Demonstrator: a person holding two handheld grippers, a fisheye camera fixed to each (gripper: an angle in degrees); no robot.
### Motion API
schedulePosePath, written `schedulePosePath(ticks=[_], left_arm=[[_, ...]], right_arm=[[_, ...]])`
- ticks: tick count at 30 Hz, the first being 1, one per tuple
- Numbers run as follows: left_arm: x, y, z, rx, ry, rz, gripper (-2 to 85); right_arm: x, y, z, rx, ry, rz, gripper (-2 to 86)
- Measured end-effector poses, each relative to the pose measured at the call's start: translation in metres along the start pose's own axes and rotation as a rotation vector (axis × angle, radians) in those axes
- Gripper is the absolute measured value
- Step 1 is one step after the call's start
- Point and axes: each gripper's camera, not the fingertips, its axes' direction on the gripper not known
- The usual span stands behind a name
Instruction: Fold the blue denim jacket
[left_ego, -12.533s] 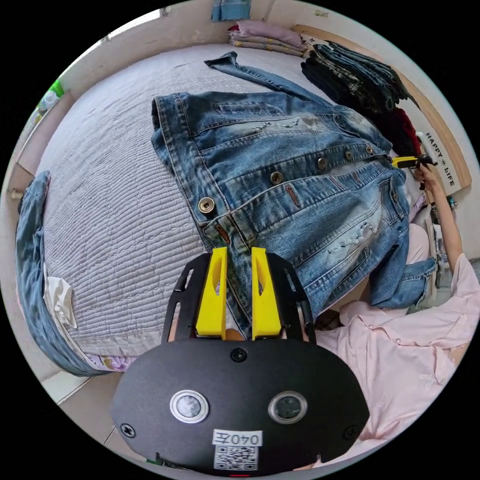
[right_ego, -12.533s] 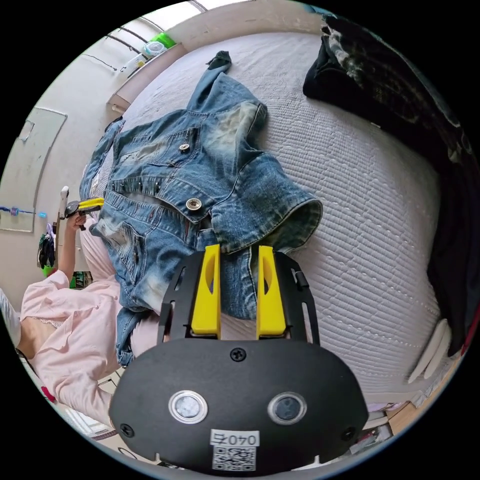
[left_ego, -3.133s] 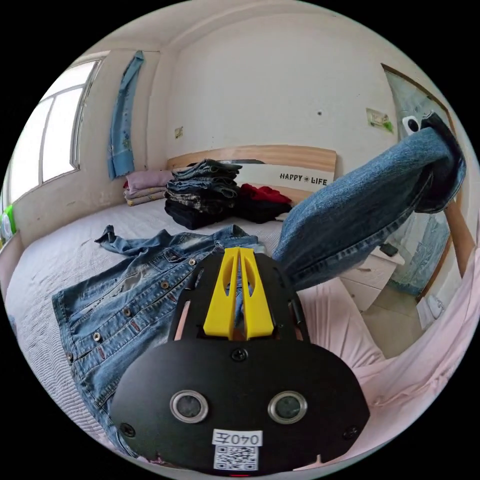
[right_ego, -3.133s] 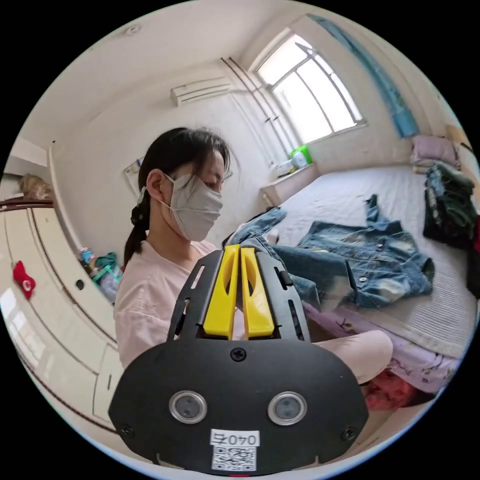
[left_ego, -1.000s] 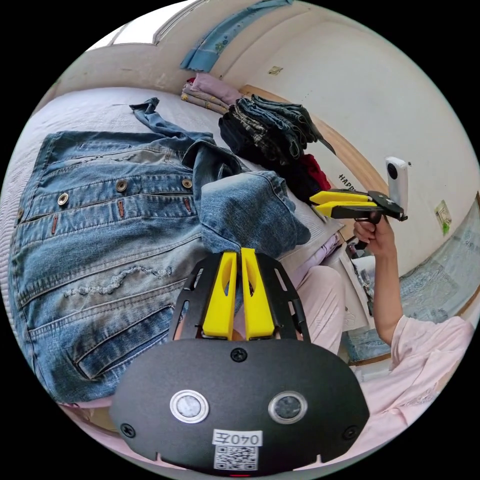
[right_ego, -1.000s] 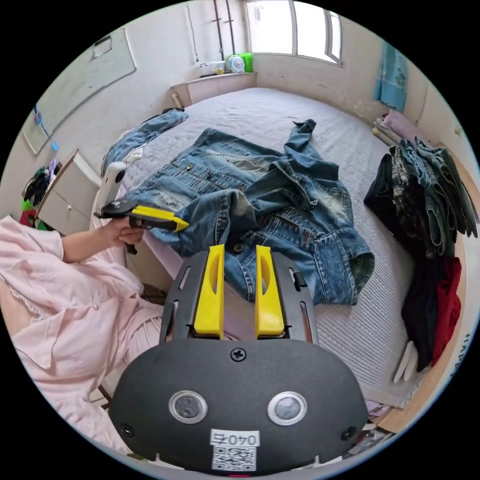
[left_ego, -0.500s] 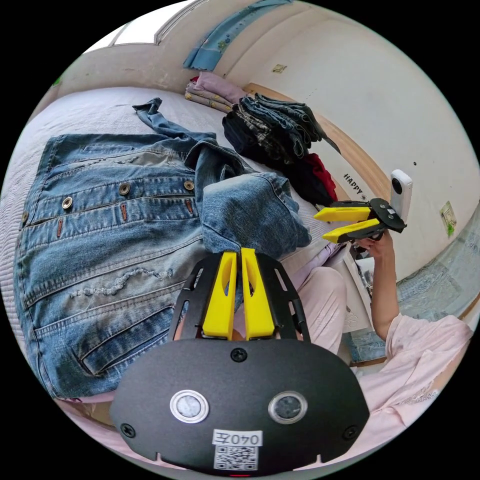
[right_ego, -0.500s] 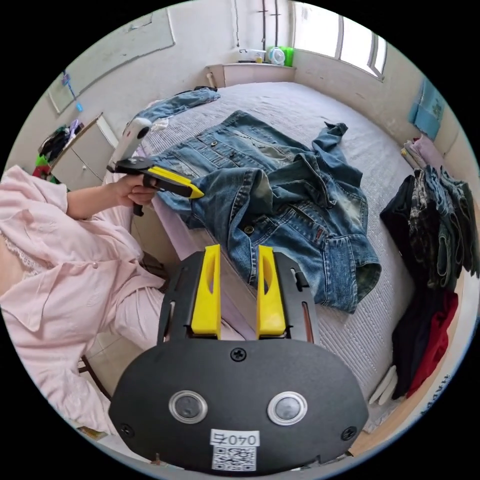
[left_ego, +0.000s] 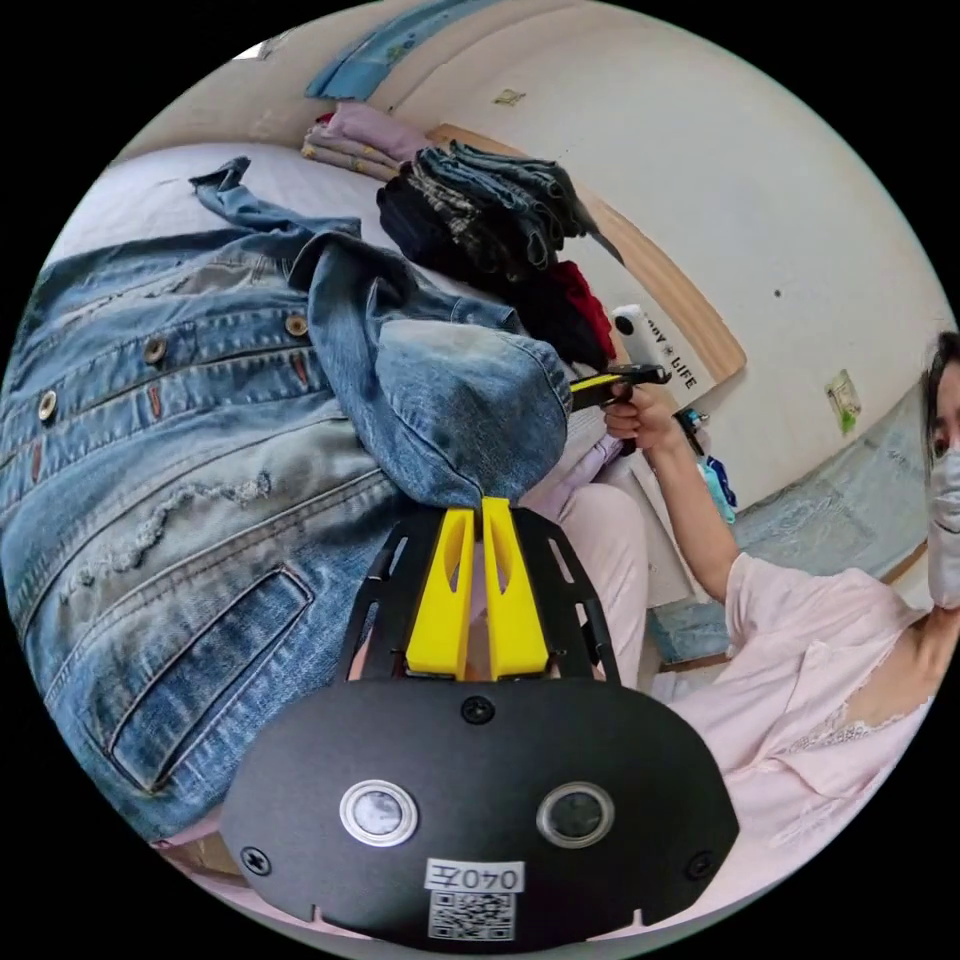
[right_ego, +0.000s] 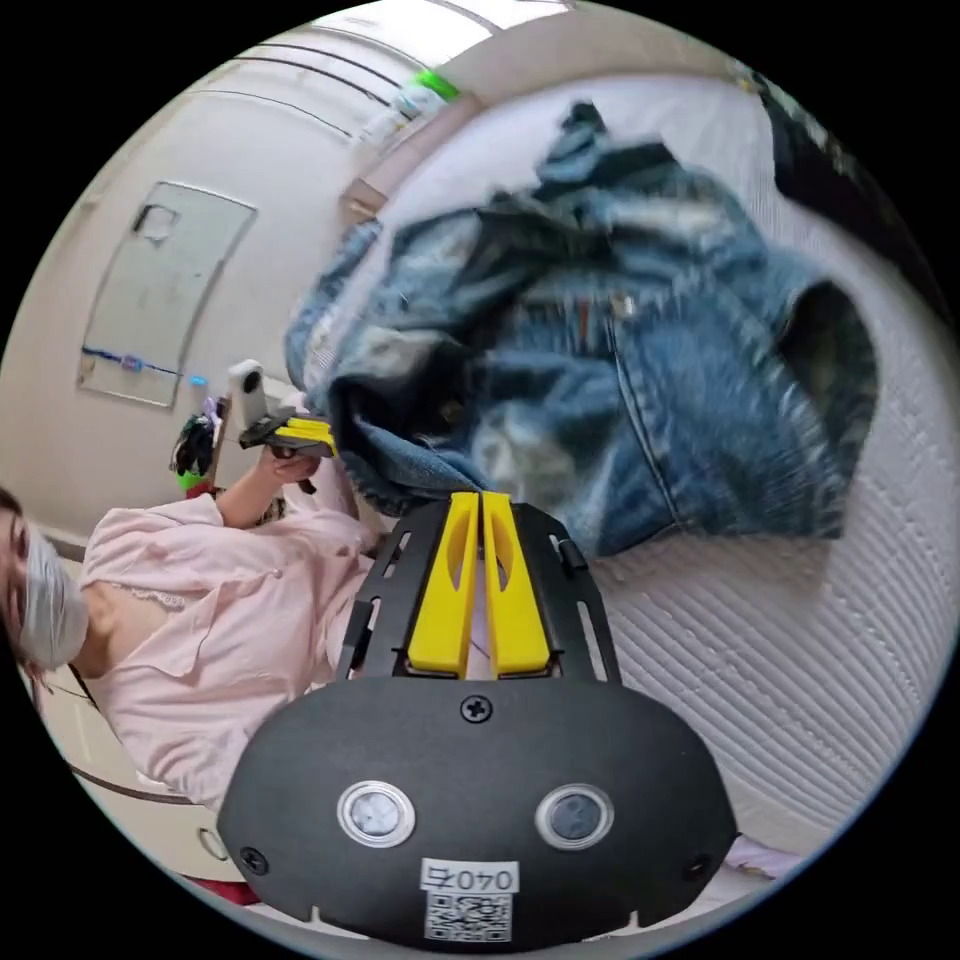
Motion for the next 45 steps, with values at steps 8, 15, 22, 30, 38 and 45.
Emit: schedulePosePath(ticks=[8, 15, 22, 30, 38, 45], left_arm=[[0.048, 0.048, -0.042, 0.161, 0.113, 0.275, -0.8], [0.082, 0.114, -0.023, -0.117, -0.054, 0.371, -0.9], [0.117, 0.085, -0.085, 0.107, -0.342, 0.258, 0.7], [0.209, -0.092, 0.019, -0.066, -0.596, 0.808, 10.7], [0.252, -0.134, 0.129, -0.559, -0.901, 1.292, 8.6], [0.217, -0.119, 0.168, -0.862, -1.01, 1.228, 0.9]], right_arm=[[-0.006, 0.027, -0.023, 0.189, -0.051, -0.132, -1.0], [0.05, -0.001, 0.024, 0.125, 0.028, 0.014, -0.9], [0.02, 0.008, 0.031, 0.095, 0.163, -0.079, -0.8], [0.028, 0.012, 0.046, 0.064, 0.209, -0.061, -0.8], [0.057, 0.023, 0.055, 0.08, 0.141, -0.064, -0.8], [0.075, 0.031, 0.062, 0.086, 0.119, -0.072, -0.8]])
